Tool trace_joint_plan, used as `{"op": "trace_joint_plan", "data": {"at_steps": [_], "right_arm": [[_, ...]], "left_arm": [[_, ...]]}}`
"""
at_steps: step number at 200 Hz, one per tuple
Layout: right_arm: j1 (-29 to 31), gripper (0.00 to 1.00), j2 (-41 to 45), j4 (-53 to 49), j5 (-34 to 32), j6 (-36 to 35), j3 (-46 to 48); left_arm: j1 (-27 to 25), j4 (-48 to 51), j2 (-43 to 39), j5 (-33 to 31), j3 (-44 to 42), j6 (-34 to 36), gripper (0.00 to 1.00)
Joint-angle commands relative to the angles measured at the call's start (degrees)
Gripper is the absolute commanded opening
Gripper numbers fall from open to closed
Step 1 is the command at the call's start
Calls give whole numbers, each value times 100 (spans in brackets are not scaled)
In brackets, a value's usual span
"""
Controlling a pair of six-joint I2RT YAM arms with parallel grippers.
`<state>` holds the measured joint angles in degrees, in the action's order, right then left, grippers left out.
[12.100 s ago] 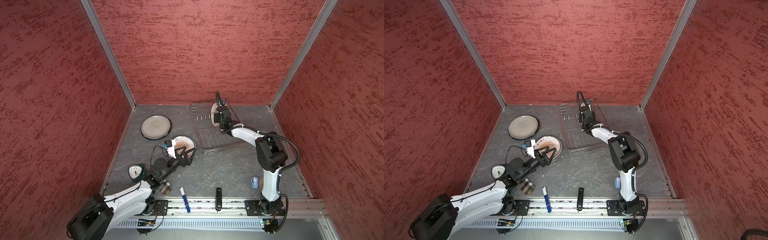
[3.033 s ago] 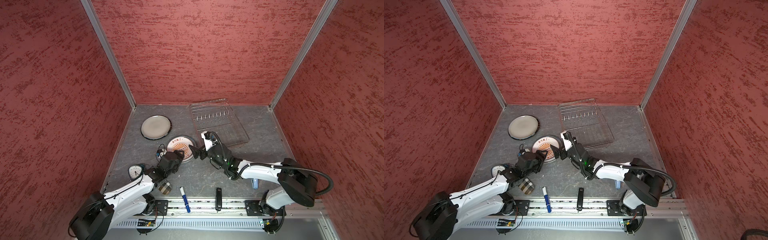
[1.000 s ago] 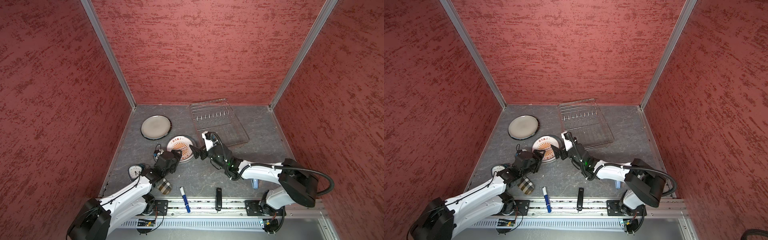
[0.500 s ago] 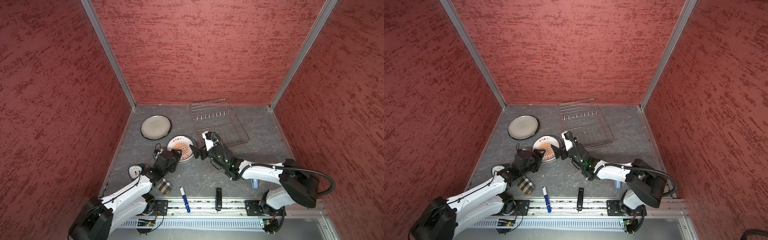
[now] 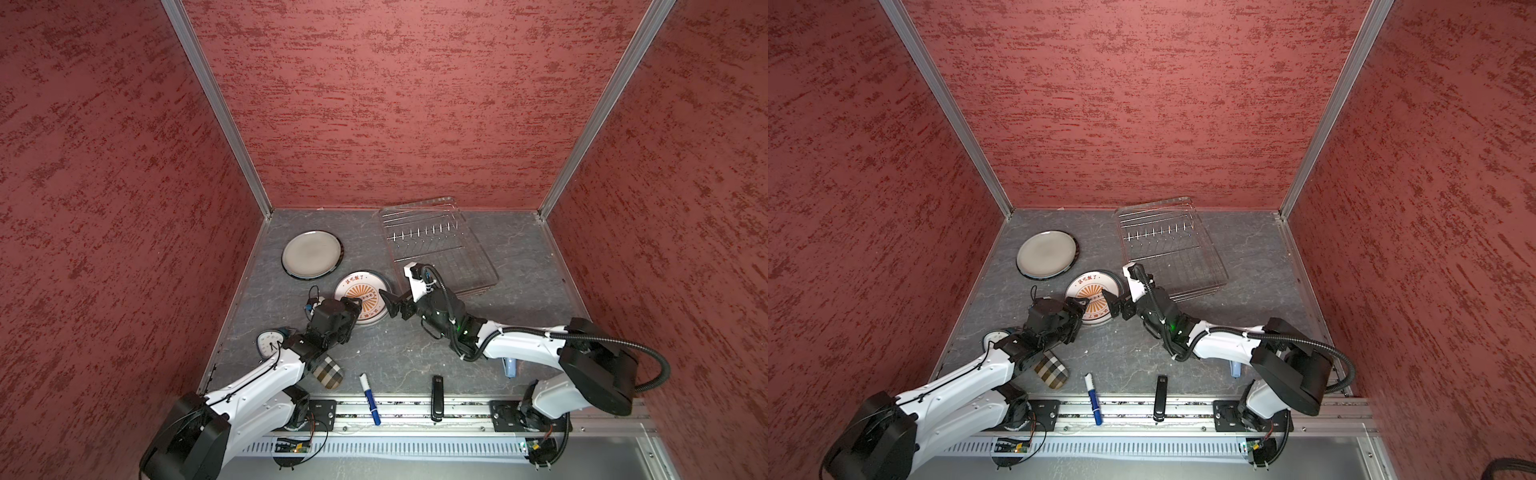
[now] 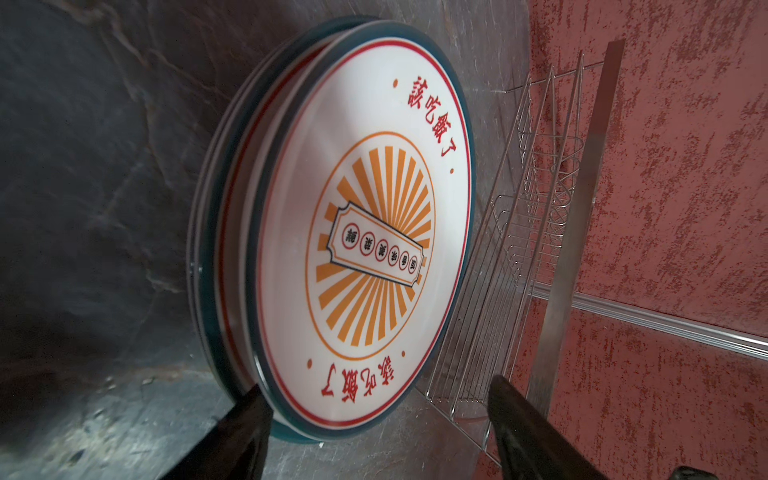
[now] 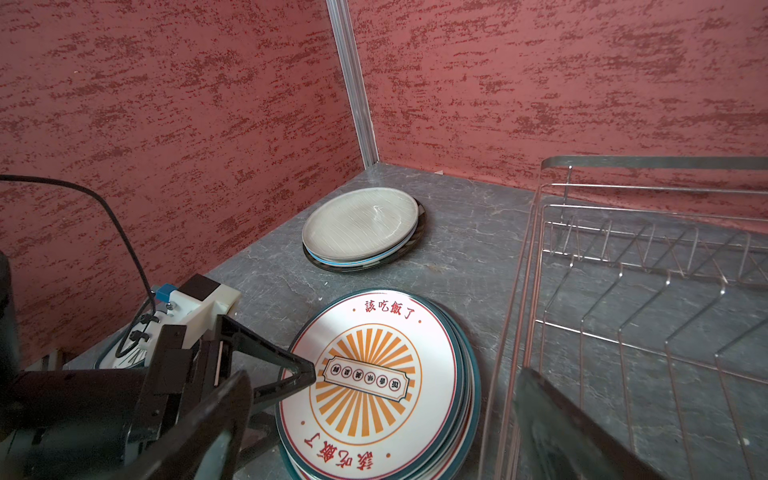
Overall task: Unload the plates from the dish rack
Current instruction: 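Open the left gripper and lift it off the stack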
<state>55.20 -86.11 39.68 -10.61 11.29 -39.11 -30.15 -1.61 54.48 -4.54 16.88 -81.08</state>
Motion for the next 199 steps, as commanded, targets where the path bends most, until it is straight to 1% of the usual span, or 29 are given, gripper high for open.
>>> {"op": "trace_joint_plan", "data": {"at_steps": [1,18,64,87,91,110,138,165,185,199], "right_arm": [[40,99,-12,207,-81,-39,18],[35,99,23,228,-83,-39,54],[35,99,141,185,-198,-26,101],[28,99,254,59,-512,63,189],[22,99,430,49,-577,79,212],[-63,99,669,83,-845,223,408],[-235,99,1055,66,-942,453,730],[-337,99,1526,-243,-915,446,951],[-534,99,1994,-675,-1083,506,1109],[-755,99,2383,-1076,-1246,657,1207]], "left_arm": [[18,-83,-142,-81,-32,119,90],[18,52,-245,-159,-58,85,100],[18,393,-764,-192,-142,99,99],[18,787,-1172,-425,-150,90,99],[18,868,-1233,-501,-149,84,99],[52,1168,-1474,-777,-180,68,99],[109,1144,-1674,-749,-260,101,99],[164,1019,-1866,-703,-164,710,99],[250,832,-2056,-879,-91,1545,99],[336,537,-2167,-922,-63,2340,99]]}}
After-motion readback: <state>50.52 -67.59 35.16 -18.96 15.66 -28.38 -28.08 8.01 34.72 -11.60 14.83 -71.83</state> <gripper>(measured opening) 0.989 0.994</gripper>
